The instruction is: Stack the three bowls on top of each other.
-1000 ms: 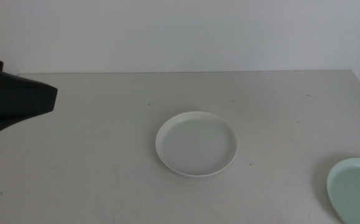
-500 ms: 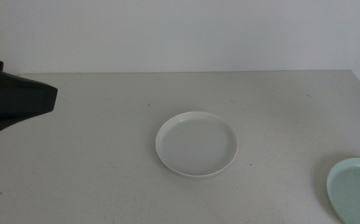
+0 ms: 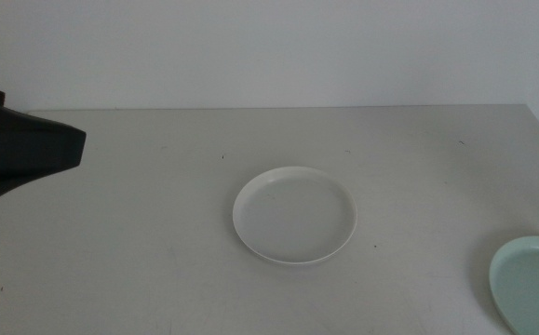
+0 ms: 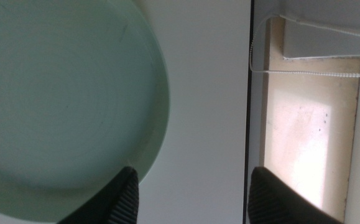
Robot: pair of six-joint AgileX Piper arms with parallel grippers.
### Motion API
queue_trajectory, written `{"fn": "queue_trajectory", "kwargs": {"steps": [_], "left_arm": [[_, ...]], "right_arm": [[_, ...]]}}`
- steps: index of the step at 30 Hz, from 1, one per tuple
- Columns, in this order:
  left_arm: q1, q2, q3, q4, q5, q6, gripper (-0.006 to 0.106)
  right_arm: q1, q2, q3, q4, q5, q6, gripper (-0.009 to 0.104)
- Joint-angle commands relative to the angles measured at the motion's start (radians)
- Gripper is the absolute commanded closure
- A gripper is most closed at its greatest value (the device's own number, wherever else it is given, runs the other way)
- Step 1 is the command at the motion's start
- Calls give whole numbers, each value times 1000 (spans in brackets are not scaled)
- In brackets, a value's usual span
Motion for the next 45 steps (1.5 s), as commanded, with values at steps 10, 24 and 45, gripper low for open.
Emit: {"fn": "queue_trajectory", "kwargs": {"steps": [10,24,45], "left_arm": [[-5,-5,-21,-18,-60,-8,-5],[-5,-5,-21,-18,-60,-8,-5],[-5,-3,-21,-17,-60,-8,-5]], "right_arm": [[-6,100,-32,95,-93,-64,50],[53,165,-30,138,-164,-82,50],[73,235,26,96,-203,-102,52]]}}
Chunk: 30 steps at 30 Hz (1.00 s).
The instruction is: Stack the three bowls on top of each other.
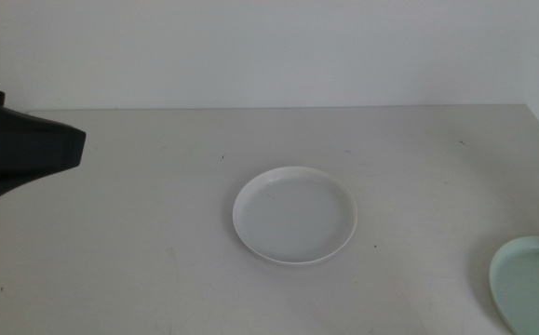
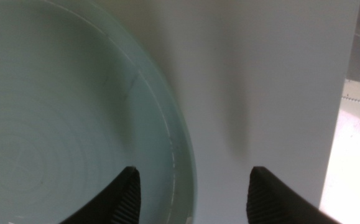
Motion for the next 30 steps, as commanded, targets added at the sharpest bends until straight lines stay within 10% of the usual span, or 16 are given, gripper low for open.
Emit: {"fn": "queue_trajectory", "kwargs": {"steps": [1,30], "left_arm": [[-5,-3,-21,-18,-60,-8,-5],[-5,-3,-21,-18,-60,-8,-5]], "right_arm": [[0,-28,-9,-10,-6,-12,53],[0,-73,-13,-14,57,68,96]]}}
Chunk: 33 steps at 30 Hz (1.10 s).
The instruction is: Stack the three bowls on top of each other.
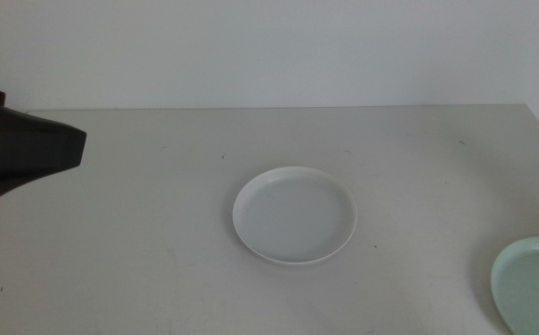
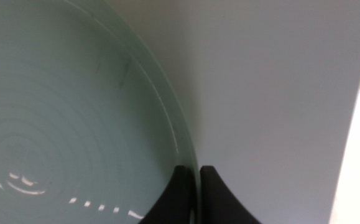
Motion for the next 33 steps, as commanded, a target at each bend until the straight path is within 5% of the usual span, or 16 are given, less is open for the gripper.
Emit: {"fn": "queue_trajectory", "kwargs": {"steps": [1,14,33], "left_arm": [[-5,-3,-21,-18,-60,-8,-5],[-5,-3,-21,-18,-60,-8,-5],[-5,-3,-21,-18,-60,-8,-5]], "right_arm": [[0,-91,-25,16,28,14,96],[198,-196,-198,30,202,229,96],[671,-50,-511,70,152,480,96]]}}
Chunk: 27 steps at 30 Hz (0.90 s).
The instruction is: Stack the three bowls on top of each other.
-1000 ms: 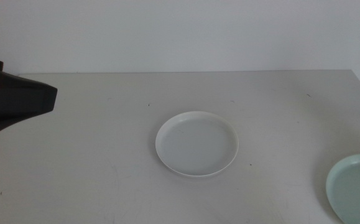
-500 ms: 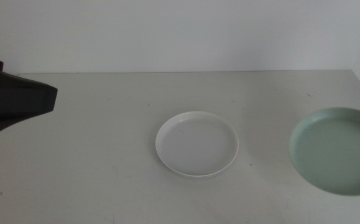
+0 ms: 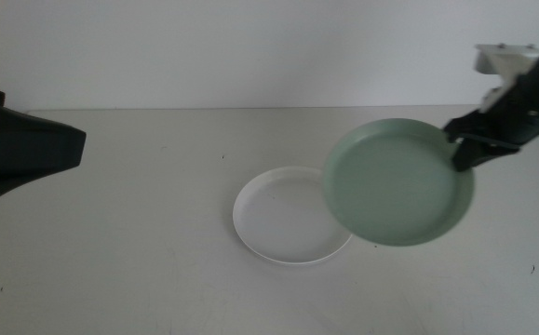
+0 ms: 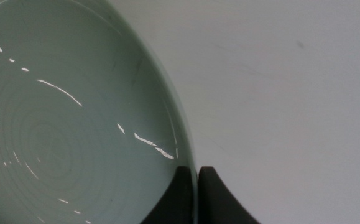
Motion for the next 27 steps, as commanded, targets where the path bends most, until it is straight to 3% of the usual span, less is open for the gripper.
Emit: {"fn": "queue_trajectory", "kwargs": {"steps": [1,11,15,20,27], "left_arm": [[-5,-3,-21,-18,-60,-8,-5],[-5,-3,-21,-18,-60,-8,-5],[-5,-3,-21,-18,-60,-8,-5],[-5,-3,-21,-18,-60,-8,-5],[-5,-3,-21,-18,-60,-8,-5]], "right_arm": [[49,-10,-73,23,-29,21,96],[177,185,-307,26,-27,55,96],[209,245,-370,57,-35,31,96],[234,304,-393,116,-47,1,96],[245,356,-393,117,-85,2,96]]}}
